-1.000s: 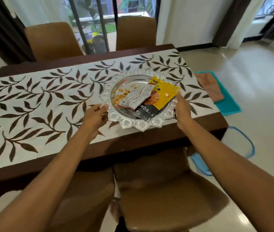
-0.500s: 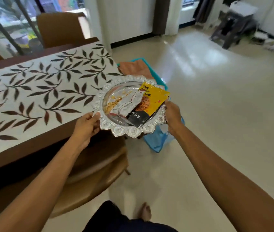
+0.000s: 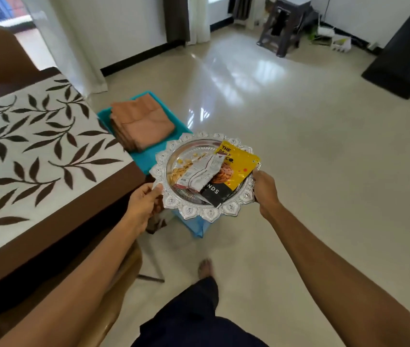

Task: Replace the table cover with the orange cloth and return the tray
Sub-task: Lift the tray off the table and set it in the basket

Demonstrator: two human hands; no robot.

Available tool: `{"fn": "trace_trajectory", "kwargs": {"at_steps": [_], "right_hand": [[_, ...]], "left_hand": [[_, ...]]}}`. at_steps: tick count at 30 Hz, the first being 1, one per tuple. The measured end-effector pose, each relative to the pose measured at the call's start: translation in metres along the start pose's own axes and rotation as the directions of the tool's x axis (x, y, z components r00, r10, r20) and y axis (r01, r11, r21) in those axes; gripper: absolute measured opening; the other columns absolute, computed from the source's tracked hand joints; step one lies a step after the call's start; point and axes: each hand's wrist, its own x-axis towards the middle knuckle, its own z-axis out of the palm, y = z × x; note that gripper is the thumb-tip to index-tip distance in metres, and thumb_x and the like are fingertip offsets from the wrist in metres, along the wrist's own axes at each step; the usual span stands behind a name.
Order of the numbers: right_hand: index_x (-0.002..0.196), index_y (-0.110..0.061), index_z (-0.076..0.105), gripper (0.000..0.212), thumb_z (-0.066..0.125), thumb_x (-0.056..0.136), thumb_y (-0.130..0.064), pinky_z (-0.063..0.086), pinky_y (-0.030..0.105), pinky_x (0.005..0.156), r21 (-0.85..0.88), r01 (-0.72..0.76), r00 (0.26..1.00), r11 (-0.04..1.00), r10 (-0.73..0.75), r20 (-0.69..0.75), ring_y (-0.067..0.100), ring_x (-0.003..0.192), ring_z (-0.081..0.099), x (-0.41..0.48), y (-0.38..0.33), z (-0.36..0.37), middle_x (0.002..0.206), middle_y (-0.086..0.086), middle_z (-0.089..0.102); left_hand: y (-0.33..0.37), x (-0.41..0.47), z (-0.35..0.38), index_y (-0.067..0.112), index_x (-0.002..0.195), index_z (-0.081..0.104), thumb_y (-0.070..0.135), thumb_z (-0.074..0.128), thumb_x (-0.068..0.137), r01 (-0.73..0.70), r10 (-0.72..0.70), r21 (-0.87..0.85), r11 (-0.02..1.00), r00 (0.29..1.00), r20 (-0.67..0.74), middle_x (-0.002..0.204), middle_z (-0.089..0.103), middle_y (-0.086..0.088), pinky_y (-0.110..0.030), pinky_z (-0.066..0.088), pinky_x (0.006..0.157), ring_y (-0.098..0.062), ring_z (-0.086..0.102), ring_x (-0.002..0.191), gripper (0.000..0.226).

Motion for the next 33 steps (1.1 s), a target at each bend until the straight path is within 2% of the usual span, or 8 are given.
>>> {"fn": "trace_trajectory", "kwargs": {"at_steps": [4,8,13,16,19,26,31,33], "right_hand": [[0.081,-0.018,0.06,0.024,0.052,0.097,-0.033,0.047,0.036,0.07,-0.055,-0.026,1.0,0.998,0.026,-0.007,0.023,0.074,0.06,0.055,-0.018,-0.007,0.081,0.009,0.065],[0.091,-0.014,0.063,0.024,0.051,0.102,-0.032,0.05,0.034,0.069,-0.089,-0.043,0.998,0.995,0.047,0.045,0.023,0.071,0.06,0.099,-0.042,-0.002,0.083,0.01,0.066],[0.1,-0.002,0.066,0.031,0.05,0.104,-0.029,0.056,0.038,0.072,-0.159,-0.043,0.989,0.986,0.065,0.135,0.024,0.074,0.066,0.148,-0.063,0.017,0.092,0.016,0.073],[0.096,-0.009,0.067,0.024,0.05,0.105,-0.023,0.057,0.038,0.073,-0.217,-0.028,0.972,0.976,0.078,0.223,0.022,0.074,0.066,0.184,-0.075,0.043,0.087,0.008,0.072],[0.102,-0.009,0.067,0.02,0.05,0.104,-0.02,0.057,0.045,0.083,-0.279,-0.019,0.922,0.96,0.124,0.367,0.023,0.078,0.066,0.234,-0.084,0.088,0.091,0.008,0.072],[0.108,-0.004,0.066,0.026,0.053,0.102,-0.026,0.058,0.049,0.088,-0.388,0.031,0.819,0.921,0.199,0.538,0.023,0.085,0.066,0.309,-0.106,0.194,0.098,0.01,0.071],[0.102,-0.015,0.067,0.019,0.052,0.104,-0.027,0.059,0.041,0.081,-0.41,0.04,0.774,0.911,0.231,0.59,0.021,0.083,0.07,0.329,-0.117,0.255,0.101,0.008,0.073],[0.096,-0.022,0.068,0.018,0.053,0.102,-0.029,0.059,0.045,0.087,-0.431,0.066,0.773,0.9,0.227,0.592,0.023,0.087,0.071,0.341,-0.113,0.276,0.102,0.007,0.074]], "left_hand": [[0.01,0.052,0.038,0.014,0.096,0.065,0.025,0.06,0.099,0.038,-0.038,0.013,0.999,0.999,0.003,0.056,0.055,0.009,-0.02,0.034,0.049,-0.006,0.041,0.051,0.012],[0.025,0.094,0.056,0.016,0.088,0.063,0.025,0.062,0.098,0.056,-0.057,-0.039,0.998,0.998,-0.006,0.058,0.048,0.004,-0.022,0.029,0.05,-0.01,0.035,0.053,0.014],[0.034,0.126,0.063,0.014,0.093,0.064,0.025,0.061,0.099,0.056,-0.061,-0.067,0.996,0.996,-0.069,0.054,0.054,0.008,-0.023,0.032,0.049,-0.01,0.038,0.051,0.013],[0.039,0.15,0.061,0.014,0.095,0.064,0.026,0.06,0.099,0.057,-0.072,-0.102,0.993,0.987,-0.146,0.056,0.06,0.01,-0.027,0.04,0.054,-0.009,0.046,0.052,0.013],[0.042,0.181,0.053,0.017,0.101,0.068,0.027,0.06,0.099,0.1,-0.141,-0.163,0.981,0.954,-0.263,0.068,0.066,0.003,-0.037,0.046,0.066,-0.015,0.053,0.063,0.013],[0.059,0.233,0.032,0.022,0.113,0.064,0.025,0.053,0.103,0.126,-0.307,-0.386,0.914,0.837,-0.454,0.076,0.064,0.003,-0.024,0.049,0.062,-0.007,0.056,0.061,0.015],[0.07,0.268,0.01,0.022,0.117,0.058,0.025,0.048,0.105,0.117,-0.377,-0.493,0.862,0.798,-0.47,0.09,0.066,-0.002,-0.023,0.051,0.051,-0.014,0.059,0.07,0.016],[0.069,0.287,0.002,0.024,0.118,0.056,0.024,0.047,0.106,0.136,-0.42,-0.529,0.838,0.78,-0.465,0.095,0.065,-0.002,-0.025,0.049,0.057,-0.014,0.058,0.074,0.016]]}}
